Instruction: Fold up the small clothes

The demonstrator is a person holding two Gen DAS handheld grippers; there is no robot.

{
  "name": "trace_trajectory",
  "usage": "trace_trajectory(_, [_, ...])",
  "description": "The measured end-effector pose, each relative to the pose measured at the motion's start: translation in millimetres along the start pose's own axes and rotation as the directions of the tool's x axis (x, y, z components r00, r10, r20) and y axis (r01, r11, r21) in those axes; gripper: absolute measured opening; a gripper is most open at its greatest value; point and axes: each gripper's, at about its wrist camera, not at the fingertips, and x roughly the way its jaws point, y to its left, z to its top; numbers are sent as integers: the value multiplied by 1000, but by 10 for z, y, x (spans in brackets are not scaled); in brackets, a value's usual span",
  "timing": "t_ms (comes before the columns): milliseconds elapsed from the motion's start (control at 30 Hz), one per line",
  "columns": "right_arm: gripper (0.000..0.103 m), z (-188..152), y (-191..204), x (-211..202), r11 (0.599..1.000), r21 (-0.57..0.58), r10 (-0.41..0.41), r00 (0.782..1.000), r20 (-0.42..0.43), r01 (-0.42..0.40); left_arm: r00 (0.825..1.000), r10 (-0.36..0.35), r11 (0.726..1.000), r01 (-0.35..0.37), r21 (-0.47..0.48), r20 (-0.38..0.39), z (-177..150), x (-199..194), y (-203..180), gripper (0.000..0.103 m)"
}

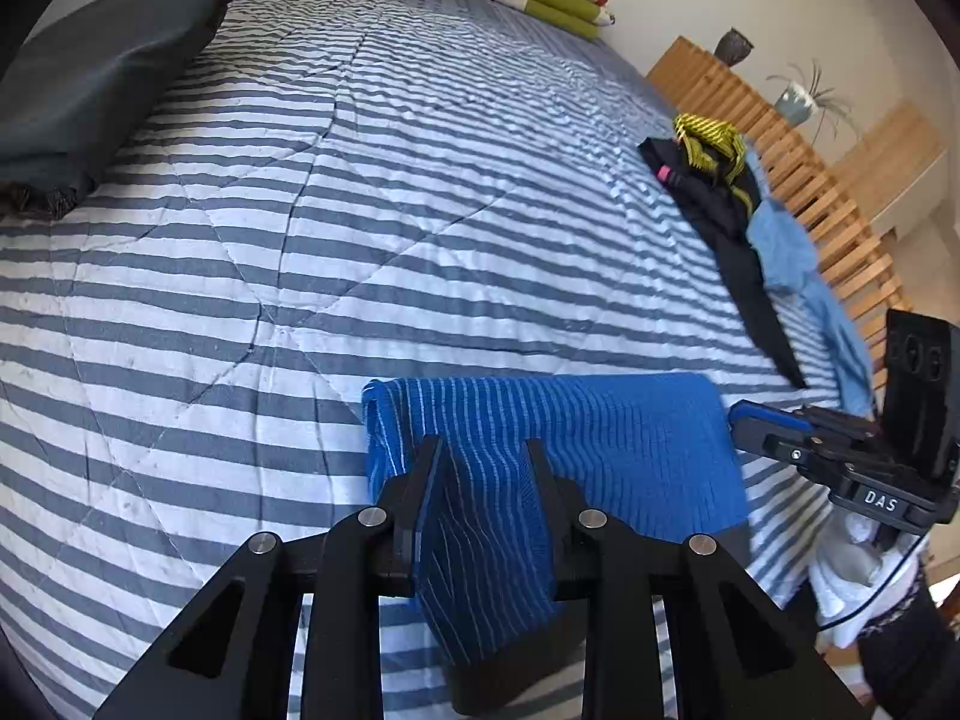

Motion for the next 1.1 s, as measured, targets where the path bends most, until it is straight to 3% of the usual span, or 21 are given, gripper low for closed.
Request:
trace_trajectory(100, [16,-132,1,229,994,-57,-91,995,-39,88,998,52,999,-52,3,-37,-46,189,83,26])
trace_trajectory(300, [13,-224,-124,312,991,-34,-130,990,-48,129,999,44,996,-42,-82,25,-38,-29,172,28])
trace_trajectory(367, [16,-228,-122,179,991,-1,-135,990,-25,135,999,22,989,-16,-146,41,-81,-172,258,40])
trace_trajectory(400, [20,-241,-131,112,990,11,-142,990,-17,142,999,11,984,-4,-175,42,-118,-227,300,53])
trace_trajectory(433, [30,-257,-138,49,990,21,-141,990,-10,141,999,-1,980,9,-197,42,-158,-271,328,63])
trace_trajectory(467, [41,-283,-155,-8,990,31,-138,990,-4,138,999,-12,979,19,-205,34,-207,-297,343,65])
trace_trajectory(600, [47,-379,-251,-73,990,81,-115,993,-22,116,1000,-17,981,13,-192,-20,-345,-257,285,66])
trace_trajectory(800, [47,-406,-422,88,976,215,-15,998,-65,29,999,-43,970,35,-241,-26,-397,-102,286,66])
trace_trajectory(967, [47,-392,-480,198,966,258,8,996,-86,15,998,-53,968,46,-246,-22,-386,-24,266,64])
trace_trajectory(1100, [47,-393,-532,251,957,289,49,995,-88,-22,998,-54,973,46,-225,-33,-386,26,226,50])
